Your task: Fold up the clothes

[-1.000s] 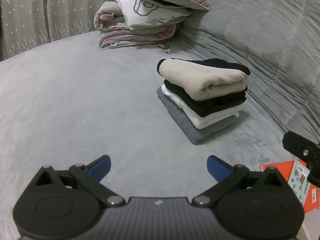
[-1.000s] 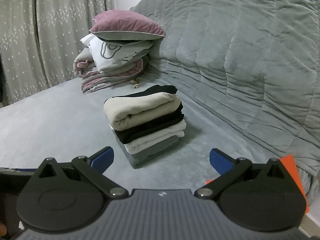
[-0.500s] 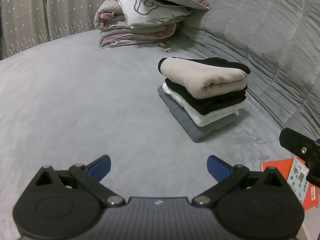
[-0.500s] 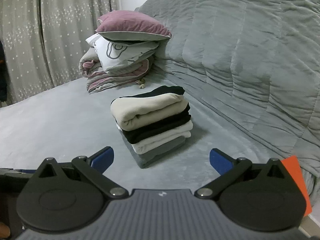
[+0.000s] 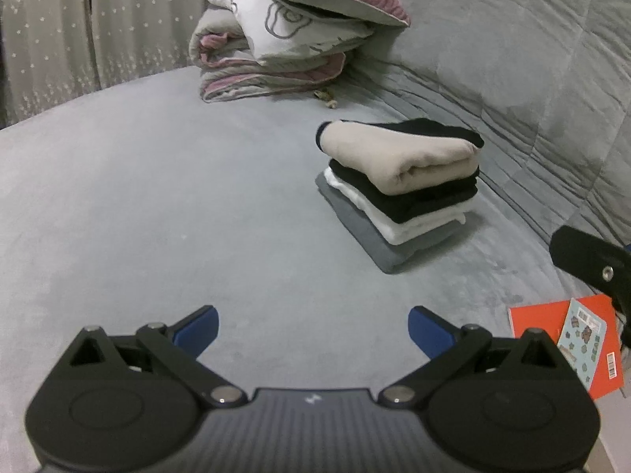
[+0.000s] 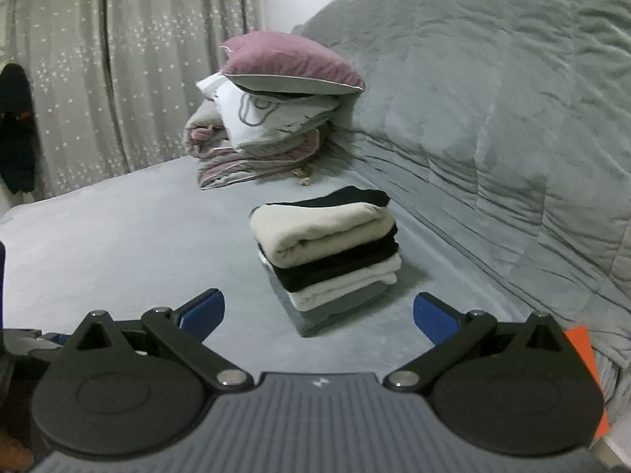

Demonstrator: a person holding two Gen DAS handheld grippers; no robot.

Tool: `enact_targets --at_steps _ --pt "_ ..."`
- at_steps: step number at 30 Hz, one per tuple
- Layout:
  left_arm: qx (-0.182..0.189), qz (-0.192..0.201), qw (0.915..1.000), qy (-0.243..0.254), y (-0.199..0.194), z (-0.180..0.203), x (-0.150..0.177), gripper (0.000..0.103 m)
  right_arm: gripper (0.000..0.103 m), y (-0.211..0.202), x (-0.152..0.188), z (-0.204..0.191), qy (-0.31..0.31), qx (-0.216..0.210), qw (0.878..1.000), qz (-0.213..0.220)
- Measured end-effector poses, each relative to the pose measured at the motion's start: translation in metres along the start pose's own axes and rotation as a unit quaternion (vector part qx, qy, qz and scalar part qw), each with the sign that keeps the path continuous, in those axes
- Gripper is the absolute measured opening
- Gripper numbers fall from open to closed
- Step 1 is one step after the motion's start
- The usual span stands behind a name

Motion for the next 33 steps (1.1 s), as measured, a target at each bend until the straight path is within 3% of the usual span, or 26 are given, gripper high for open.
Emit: enact_targets --at_steps 18,33 --pt "0.008 0.006 0.9999 -0.005 -0.074 -0.032 0.032 0.102 0.103 -0.077 0.010 -0.038 0.000 0.005 1.000 0.015" --pt "0.006 0.015 0.9997 -0.019 -0.100 -0.055 0.054 0.102 0.103 -0.101 0.033 -0.065 -0.015 -0.002 1.000 0.012"
Point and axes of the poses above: each gripper's, at about its wrist camera, not at the fingertips, and y roughly the way its jaws point, z to its right, x to its underside, the point moved 1 cm from there along y, roughly the way its jaws point
